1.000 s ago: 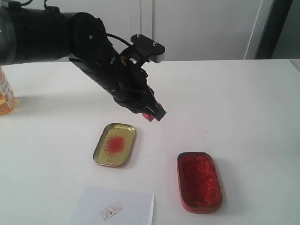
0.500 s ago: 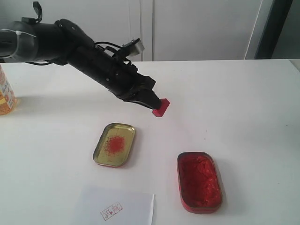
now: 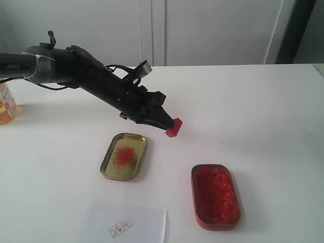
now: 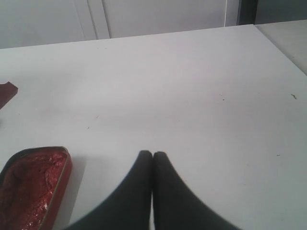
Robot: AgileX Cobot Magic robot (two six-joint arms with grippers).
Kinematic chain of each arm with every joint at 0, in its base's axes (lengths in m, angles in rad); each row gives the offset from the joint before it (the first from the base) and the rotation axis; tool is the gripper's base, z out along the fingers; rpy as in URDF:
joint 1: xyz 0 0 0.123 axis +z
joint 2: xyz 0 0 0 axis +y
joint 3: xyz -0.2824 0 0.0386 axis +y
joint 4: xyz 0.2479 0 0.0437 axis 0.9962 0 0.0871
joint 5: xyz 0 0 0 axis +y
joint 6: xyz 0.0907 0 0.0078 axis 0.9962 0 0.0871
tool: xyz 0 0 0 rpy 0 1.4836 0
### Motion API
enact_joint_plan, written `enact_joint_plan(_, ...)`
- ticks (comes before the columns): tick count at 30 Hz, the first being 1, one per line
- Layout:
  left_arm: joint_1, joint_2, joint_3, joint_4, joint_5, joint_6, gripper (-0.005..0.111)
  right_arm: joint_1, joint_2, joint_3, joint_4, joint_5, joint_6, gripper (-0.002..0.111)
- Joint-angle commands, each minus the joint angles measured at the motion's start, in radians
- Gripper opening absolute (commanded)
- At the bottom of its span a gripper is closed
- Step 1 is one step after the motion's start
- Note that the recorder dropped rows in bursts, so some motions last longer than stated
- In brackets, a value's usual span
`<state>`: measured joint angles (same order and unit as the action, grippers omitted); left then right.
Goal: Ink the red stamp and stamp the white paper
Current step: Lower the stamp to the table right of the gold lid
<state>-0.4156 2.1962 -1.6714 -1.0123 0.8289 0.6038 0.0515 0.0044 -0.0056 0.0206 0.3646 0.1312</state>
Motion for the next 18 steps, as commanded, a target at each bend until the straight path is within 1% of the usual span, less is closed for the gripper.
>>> enact_joint_plan(1,-0.018,0.011,-0.007,-0.046,0.016,0.002,0.000,-0.003,-0.004,0.006,0.001,-0.015,0.003,0.000)
enact_joint_plan(8,-0.038,0.050,-0.007,-0.075,-0.016,-0.002,0.000,-0.003,-0.004,0.006,0.001,-0.015,0.003,0.000)
enact_joint_plan(18,-0.038,0.063,-0.007,-0.086,-0.069,-0.005,0.000,-0.003,-0.004,0.006,0.001,-0.015,0.003,0.000)
